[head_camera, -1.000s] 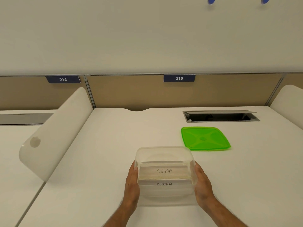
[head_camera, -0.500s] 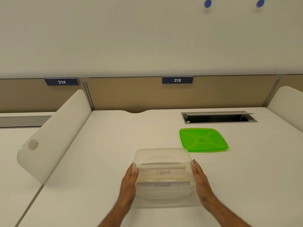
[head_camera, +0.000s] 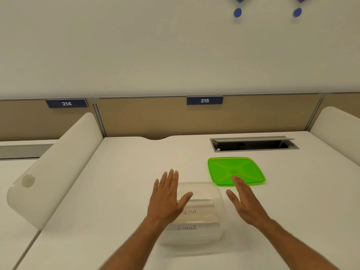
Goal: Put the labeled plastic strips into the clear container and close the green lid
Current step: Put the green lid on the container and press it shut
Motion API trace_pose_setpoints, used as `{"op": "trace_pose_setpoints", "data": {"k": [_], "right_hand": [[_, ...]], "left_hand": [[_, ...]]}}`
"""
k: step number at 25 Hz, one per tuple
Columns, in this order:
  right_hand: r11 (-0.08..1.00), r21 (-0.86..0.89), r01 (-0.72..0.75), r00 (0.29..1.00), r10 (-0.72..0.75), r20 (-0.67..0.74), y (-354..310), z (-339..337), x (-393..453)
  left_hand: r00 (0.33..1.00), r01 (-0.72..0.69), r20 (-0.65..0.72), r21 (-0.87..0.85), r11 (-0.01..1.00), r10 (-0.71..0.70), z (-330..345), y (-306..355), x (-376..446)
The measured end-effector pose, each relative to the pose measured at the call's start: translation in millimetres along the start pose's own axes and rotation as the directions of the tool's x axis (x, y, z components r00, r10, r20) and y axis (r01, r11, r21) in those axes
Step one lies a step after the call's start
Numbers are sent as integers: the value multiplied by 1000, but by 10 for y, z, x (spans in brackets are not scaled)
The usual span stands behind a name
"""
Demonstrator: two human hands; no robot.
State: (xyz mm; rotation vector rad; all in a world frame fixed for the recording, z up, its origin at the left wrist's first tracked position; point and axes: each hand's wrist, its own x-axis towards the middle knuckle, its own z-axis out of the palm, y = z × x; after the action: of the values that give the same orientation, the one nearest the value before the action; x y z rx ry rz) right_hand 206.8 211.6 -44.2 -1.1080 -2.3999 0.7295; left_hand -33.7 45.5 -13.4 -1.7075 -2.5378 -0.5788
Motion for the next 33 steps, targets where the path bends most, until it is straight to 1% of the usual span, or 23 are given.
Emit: {"op": "trace_pose_setpoints", "data": {"k": [3,8,16,22,25,27,31,33], "right_hand": [[993,-118,12,1000,-12,2,173,-139,58],[976,-216,-23,1000,20,-18,475,-368,83],[960,-268,-85,996,78,-37,953,-687,118],[946,-314,-78,997,79,-10,1300,-777,285],[931,-361,-52,998,65,22,1466,-786,452],[905,-425,-15,998,41,50,1546,-790,567],[868,-495,30,996,15,88,1677,-719,783],[857,-509,81,991,-14,133,1689,-702,851]], "left_hand": [[997,-66,39,19,998,65,97,274,201],[988,-119,103,29,992,116,294,701,444],[970,-173,181,39,984,163,616,1240,738],[949,-228,244,91,970,200,776,1437,1017],[925,-243,328,130,961,189,860,1500,1217],[911,-249,374,163,955,174,914,1530,1329],[896,-234,428,233,944,117,1032,1575,1485],[884,-221,461,269,938,76,1063,1599,1552]]}}
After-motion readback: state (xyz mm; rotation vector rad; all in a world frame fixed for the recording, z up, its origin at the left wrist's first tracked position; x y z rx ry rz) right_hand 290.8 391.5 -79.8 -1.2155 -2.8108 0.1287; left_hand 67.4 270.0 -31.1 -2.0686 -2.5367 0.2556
